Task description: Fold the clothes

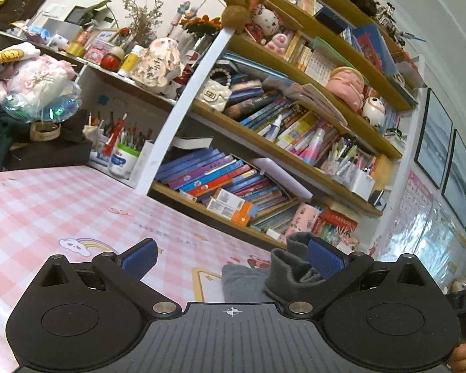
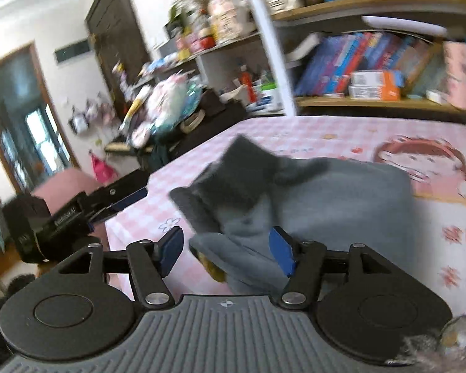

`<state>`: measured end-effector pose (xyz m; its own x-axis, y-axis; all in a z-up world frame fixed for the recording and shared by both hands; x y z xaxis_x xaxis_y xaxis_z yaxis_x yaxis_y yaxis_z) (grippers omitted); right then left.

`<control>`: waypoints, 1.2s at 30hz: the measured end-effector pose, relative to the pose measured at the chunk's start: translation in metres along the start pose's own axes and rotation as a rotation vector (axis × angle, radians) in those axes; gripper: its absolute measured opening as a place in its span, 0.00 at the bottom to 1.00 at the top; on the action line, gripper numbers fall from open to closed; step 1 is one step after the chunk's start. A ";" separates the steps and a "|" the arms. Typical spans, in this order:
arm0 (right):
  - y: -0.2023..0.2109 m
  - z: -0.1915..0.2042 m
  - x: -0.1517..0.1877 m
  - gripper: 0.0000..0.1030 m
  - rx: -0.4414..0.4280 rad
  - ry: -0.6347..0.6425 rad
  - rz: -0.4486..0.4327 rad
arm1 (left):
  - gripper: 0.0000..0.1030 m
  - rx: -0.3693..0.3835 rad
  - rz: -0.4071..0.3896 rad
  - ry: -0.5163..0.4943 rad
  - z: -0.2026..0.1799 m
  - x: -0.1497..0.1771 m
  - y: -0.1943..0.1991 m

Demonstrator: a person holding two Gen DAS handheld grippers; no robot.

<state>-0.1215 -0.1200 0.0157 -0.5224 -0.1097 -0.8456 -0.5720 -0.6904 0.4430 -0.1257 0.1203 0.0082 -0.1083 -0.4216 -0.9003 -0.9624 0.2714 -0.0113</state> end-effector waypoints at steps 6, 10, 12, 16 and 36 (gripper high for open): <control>0.044 -0.051 0.002 0.70 0.098 -0.108 -0.079 | 1.00 0.058 0.045 -0.031 -0.026 -0.005 -0.018; 0.044 -0.080 0.009 0.70 0.118 -0.231 -0.109 | 1.00 0.093 0.080 -0.107 -0.054 -0.008 -0.037; 0.036 -0.087 0.012 0.70 0.116 -0.280 -0.107 | 1.00 0.077 0.100 -0.137 -0.063 -0.007 -0.048; 0.022 -0.099 0.015 0.70 0.130 -0.370 -0.117 | 1.00 0.047 0.175 -0.131 -0.066 0.007 -0.068; -0.003 -0.092 0.025 0.71 0.171 -0.348 -0.059 | 0.16 0.076 0.207 -0.003 -0.033 0.009 -0.092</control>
<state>-0.0747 -0.1866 -0.0342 -0.6520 0.1958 -0.7325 -0.6891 -0.5560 0.4648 -0.0461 0.0632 0.0153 -0.3012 -0.3474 -0.8881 -0.8980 0.4166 0.1416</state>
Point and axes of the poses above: each gripper's, at about its wrist camera, not at the fingertips, and y roughly against the way its jaws point, z to its left, x to its underside, the point moved 10 cm from there along -y, roughly the way its jaws point, and after that the axes turned 5 degrees about x, right-handed, at the moved point
